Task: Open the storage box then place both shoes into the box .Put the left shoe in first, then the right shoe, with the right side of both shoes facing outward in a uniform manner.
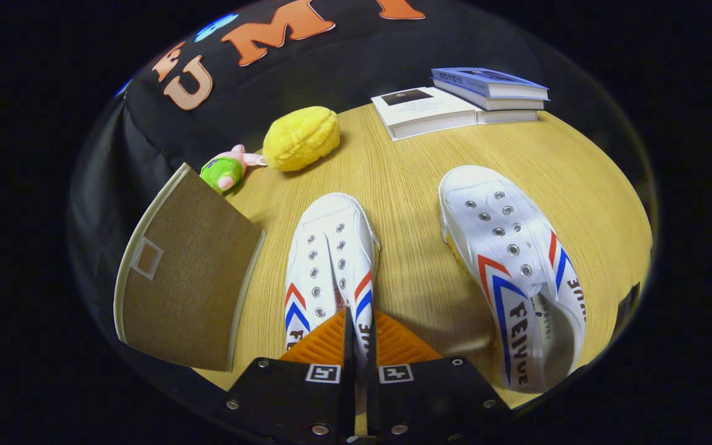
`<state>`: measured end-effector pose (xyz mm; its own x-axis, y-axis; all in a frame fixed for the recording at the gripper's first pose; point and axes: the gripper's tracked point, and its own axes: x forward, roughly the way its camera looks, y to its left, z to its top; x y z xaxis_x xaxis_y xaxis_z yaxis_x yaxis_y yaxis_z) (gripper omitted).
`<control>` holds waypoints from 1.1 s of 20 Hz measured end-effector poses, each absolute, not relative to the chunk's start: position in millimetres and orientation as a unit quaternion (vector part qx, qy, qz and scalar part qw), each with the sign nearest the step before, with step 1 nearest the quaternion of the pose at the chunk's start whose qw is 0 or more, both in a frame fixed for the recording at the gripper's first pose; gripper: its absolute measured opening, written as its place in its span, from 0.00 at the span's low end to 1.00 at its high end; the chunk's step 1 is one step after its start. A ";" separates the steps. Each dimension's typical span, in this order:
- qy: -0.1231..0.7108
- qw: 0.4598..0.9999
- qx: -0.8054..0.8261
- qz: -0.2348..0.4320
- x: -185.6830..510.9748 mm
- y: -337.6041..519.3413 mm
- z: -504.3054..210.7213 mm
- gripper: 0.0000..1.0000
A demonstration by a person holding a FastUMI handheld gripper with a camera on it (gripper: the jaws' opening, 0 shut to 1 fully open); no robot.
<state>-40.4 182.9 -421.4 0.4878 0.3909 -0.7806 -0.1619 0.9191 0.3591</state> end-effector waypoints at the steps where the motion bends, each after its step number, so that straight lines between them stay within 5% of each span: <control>1: 0.479 0.854 0.131 0.157 -39.9 182.1 -419.9 0.05; 11: 0.398 0.891 0.188 0.112 -11.7 188.8 -304.0 0.00; 22: 0.345 0.898 0.187 0.200 -27.7 353.8 -208.3 0.00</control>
